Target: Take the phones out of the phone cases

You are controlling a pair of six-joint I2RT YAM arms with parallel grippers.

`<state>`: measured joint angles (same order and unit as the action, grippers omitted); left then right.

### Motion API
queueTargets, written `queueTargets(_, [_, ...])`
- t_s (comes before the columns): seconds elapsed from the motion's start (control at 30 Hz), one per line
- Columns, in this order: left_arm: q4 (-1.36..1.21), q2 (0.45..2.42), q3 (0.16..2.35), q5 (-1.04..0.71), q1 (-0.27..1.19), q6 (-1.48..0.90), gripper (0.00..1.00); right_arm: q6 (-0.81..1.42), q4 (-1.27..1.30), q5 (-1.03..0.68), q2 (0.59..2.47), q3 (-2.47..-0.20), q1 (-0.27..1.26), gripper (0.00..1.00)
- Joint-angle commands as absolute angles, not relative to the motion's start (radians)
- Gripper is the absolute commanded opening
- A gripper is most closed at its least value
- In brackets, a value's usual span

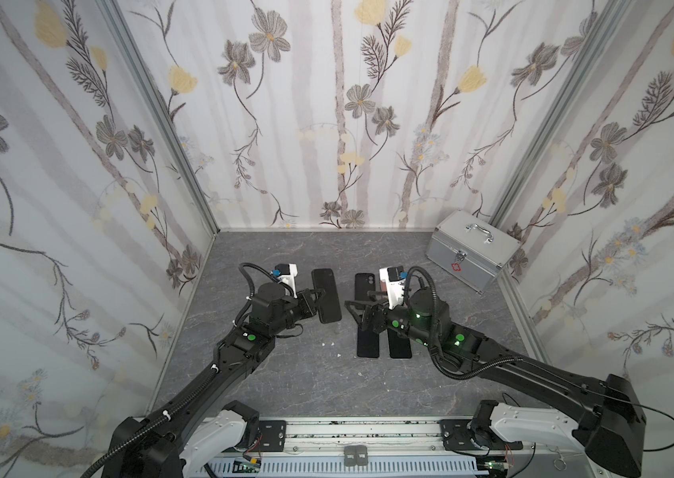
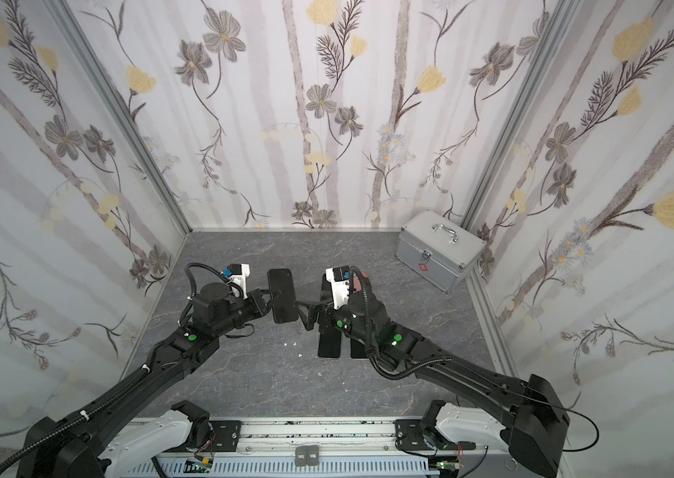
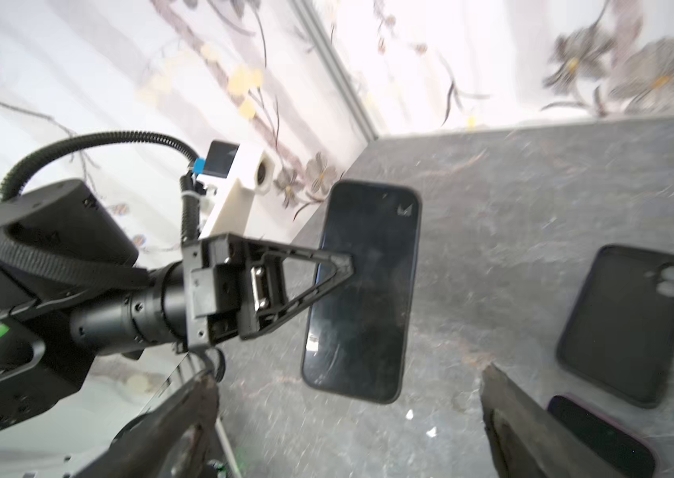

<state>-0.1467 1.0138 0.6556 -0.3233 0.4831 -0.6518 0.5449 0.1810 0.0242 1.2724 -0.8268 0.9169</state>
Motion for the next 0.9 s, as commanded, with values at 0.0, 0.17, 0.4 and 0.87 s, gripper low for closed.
queueTargets(0.0, [-0.19, 1.013, 0.705, -0.401, 0.524, -0.46, 0.0, 0.459, 0.034, 0.106, 1.242, -0.888, 0.873, 0.97])
queueTargets(0.17, [-0.19, 1.026, 0.758, -0.597, 0.545, -0.359, 0.0, 0.375, -0.054, -0.218, 1.175, -0.918, 0.7, 0.93])
queueTargets(0.4, [-0.205, 1.042, 0.807, -0.82, 0.571, -0.316, 0.0, 0.235, -0.038, -0.648, 1.112, -0.903, 0.572, 0.85])
queueTargets(0.87, [-0.224, 1.012, 0.831, -0.951, 0.625, -0.284, 0.0, 0.377, 0.243, -1.013, 1.138, -0.858, 0.554, 0.63])
